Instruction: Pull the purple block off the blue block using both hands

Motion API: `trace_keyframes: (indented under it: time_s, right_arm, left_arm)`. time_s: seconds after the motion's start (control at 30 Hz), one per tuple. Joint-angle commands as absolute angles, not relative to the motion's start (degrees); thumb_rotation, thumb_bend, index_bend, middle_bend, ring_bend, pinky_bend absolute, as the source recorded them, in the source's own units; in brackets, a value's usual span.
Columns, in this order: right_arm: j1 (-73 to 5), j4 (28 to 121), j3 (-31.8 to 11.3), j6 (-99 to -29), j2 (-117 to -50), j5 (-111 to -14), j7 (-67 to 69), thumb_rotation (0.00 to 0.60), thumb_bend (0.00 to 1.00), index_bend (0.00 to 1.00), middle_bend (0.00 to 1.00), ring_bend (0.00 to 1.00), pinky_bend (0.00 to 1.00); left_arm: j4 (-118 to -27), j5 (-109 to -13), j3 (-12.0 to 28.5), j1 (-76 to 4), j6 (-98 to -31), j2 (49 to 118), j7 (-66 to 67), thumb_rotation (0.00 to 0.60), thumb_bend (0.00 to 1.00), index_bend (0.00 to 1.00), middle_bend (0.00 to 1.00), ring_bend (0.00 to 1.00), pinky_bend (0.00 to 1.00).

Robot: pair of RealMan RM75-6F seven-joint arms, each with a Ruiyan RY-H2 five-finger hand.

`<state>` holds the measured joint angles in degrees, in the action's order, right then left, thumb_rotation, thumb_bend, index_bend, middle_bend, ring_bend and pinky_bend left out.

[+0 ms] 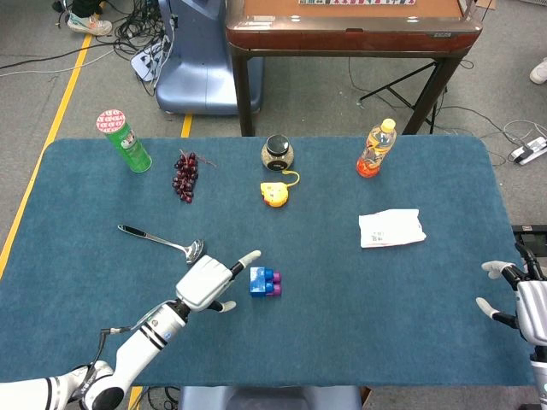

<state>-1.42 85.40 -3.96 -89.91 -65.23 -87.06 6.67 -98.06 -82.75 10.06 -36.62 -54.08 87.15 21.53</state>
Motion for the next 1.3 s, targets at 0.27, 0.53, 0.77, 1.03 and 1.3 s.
trace_keyframes:
  time_s: [0.27,0.53,0.77,1.03,1.3]
  right_arm:
    - [-1.5,84.8,-3.9,-89.2,-65.7,-86.9,6.9,0.600,0.06,0.41,0.49,0.34,0.55]
    - [-1.5,84.3,-3.8,-88.8,-66.2,-86.8,7.1,0.600,0.06,0.41,0.49,0.34,0.55]
    - [-1.9,84.0,-3.8,-88.2,-66.9,-86.9,7.3,0.600,0.06,0.41,0.49,0.34,0.55]
    - [-2.2,84.3,-3.9,-88.1,-66.8,-87.3,7.0,0.600,0.06,0.41,0.49,0.34,0.55]
    - [-2.7,84.1,-4.0,-87.4,-67.2,-87.2,7.0,0.600,0.06,0.41,0.49,0.34,0.55]
  left_arm:
    - [-92.8,-77.4,11.8,-43.0,-50.5,94.5,26.1,0.600,0.00,0.00,0.84,0.88,1.00]
    - [-89.1,-73.3,11.4,-45.2,-49.3,96.4,28.0,0.600,0.00,0.00,0.86,0.89,1.00]
    - [-86.3,-70.6,11.2,-46.3,-50.4,98.4,29.7,0.600,0.00,0.00,0.89,0.91,1.00]
    - [-83.4,-66.6,11.6,-46.9,-50.4,99.3,28.6,0.600,0.00,0.02,0.89,0.91,1.00]
    - [-81.5,-64.6,11.2,-46.7,-51.2,99.2,27.3,0.600,0.00,0.05,0.89,0.91,1.00]
